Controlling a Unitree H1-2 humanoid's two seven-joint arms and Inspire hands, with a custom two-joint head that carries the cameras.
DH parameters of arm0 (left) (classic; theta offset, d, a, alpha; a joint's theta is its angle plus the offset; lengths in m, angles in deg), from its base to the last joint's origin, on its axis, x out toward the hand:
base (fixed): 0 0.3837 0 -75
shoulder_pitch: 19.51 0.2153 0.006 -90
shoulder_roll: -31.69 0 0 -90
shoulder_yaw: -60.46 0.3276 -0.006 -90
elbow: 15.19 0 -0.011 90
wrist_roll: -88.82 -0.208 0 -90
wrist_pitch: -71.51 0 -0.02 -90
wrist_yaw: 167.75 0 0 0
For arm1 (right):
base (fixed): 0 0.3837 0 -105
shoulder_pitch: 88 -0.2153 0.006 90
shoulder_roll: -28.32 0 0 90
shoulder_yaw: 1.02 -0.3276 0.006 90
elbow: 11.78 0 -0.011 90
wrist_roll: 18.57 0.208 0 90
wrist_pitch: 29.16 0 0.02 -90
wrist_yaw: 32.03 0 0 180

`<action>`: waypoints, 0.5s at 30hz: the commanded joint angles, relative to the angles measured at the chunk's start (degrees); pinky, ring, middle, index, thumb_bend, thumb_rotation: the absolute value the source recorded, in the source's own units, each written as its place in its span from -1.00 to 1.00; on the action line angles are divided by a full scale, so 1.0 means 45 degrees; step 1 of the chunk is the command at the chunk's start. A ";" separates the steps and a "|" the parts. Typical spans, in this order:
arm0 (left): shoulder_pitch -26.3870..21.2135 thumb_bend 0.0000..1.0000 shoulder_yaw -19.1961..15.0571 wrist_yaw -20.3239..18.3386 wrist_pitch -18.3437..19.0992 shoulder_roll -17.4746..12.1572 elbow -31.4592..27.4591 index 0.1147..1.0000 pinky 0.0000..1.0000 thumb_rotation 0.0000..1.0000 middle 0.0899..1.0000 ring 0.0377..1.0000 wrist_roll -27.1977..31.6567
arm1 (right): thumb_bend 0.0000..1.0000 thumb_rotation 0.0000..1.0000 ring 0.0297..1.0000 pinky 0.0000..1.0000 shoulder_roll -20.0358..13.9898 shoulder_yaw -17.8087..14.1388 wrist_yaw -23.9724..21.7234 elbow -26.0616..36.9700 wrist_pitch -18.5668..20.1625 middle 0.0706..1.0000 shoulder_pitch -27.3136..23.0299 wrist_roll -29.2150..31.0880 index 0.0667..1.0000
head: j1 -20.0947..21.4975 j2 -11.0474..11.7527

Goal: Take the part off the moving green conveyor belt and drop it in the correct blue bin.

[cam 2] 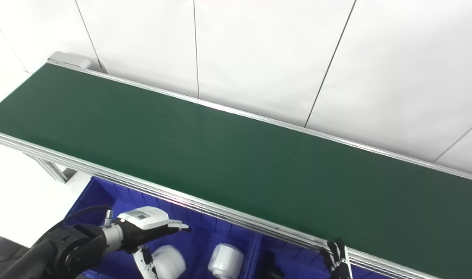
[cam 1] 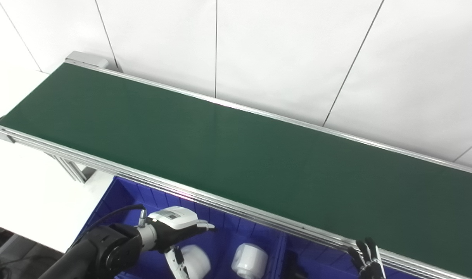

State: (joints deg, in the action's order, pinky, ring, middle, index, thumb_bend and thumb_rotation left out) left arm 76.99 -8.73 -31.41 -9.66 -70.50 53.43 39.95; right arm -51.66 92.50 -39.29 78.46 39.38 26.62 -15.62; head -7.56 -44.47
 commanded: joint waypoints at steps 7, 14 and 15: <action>0.0334 1.00 -0.0785 0.0964 -0.0381 0.0160 -0.1432 0.84 0.78 -0.24 0.86 0.81 0.1816 | 0.57 0.86 0.83 0.90 -0.0047 0.0052 -0.0073 0.0384 0.0049 0.92 0.0019 0.0080 1.00 | 0.0137 -0.0046; 0.2003 1.00 -0.2717 0.3914 -0.2261 0.2610 -0.1922 0.56 0.37 -0.04 0.61 0.58 0.8529 | 0.54 0.81 0.83 0.89 0.0138 0.0169 0.0037 0.0531 0.0180 0.91 -0.0008 -0.0063 1.00 | 0.0875 -0.0168; 0.2138 0.99 -0.2840 0.4042 -0.2248 0.2816 -0.1972 0.58 0.45 0.02 0.65 0.64 0.8907 | 0.53 0.79 0.83 0.89 0.0184 0.0201 0.0053 0.0551 0.0217 0.91 -0.0019 -0.0091 1.00 | 0.0985 -0.0178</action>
State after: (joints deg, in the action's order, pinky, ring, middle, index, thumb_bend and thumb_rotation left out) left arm 85.49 -20.13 -17.38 -17.05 -59.74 47.63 73.10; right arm -51.47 93.01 -39.16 78.40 39.63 26.55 -15.80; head -3.60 -45.18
